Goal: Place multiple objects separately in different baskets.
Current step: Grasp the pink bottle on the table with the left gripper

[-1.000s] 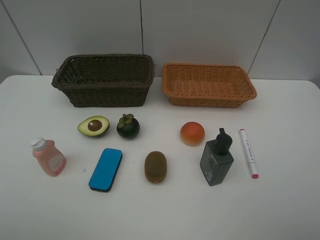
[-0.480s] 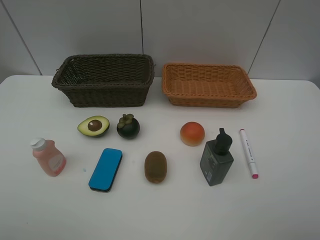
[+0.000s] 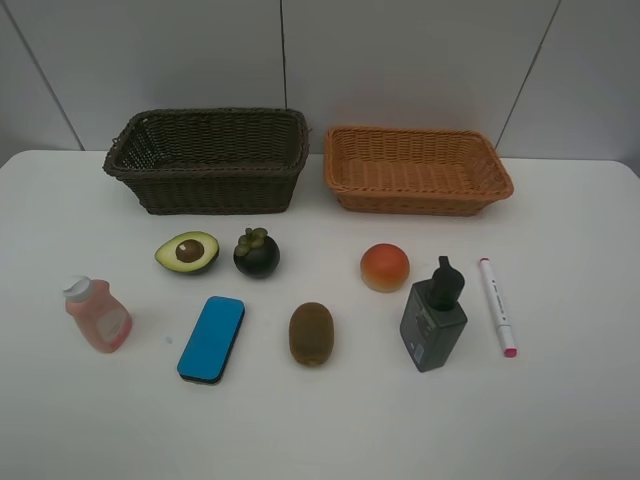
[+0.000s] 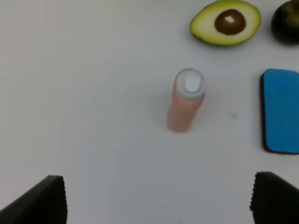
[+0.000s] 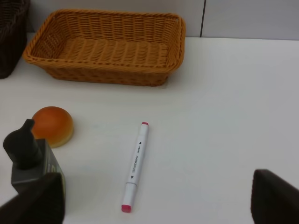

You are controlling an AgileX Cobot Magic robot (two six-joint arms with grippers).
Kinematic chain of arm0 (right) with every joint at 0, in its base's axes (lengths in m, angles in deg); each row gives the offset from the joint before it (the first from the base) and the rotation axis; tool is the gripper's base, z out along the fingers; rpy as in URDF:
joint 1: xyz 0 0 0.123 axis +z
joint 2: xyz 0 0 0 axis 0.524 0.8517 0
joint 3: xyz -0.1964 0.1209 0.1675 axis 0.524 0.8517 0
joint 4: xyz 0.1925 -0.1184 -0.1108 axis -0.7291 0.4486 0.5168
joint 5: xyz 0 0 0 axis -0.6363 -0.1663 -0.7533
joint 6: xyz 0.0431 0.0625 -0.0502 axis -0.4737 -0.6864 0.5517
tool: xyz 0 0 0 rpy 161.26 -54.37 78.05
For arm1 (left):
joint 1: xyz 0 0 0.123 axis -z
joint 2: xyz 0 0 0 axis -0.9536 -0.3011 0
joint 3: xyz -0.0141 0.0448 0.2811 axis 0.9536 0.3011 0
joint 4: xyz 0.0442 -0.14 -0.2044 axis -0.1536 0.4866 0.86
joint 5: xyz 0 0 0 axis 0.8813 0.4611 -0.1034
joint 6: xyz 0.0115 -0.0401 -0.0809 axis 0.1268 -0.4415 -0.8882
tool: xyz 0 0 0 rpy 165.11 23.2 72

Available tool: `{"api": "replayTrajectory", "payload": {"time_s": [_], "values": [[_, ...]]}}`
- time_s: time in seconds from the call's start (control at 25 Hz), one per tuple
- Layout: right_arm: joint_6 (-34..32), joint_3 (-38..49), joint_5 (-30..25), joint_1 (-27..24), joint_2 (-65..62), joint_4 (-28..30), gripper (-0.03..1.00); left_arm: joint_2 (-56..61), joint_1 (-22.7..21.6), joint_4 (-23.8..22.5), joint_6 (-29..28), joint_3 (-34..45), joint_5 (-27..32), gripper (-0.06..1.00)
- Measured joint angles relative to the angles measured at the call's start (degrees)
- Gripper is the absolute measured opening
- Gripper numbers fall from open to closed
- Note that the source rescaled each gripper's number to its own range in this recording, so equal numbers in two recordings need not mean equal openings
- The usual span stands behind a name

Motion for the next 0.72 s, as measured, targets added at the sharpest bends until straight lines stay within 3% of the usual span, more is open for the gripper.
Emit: {"api": "replayTrajectory", "payload": {"time_s": [0.4, 0.72], "values": [[0.05, 0.0, 0.0, 0.0, 0.0, 0.0, 1.0, -36.43, 0.0, -0.43, 5.52, -11.26, 0.31, 0.98], [0.05, 0.0, 0.0, 0.0, 0.0, 0.0, 1.0, -54.3, 0.0, 5.66, 9.25, -13.2, -2.01, 0.98]]}}
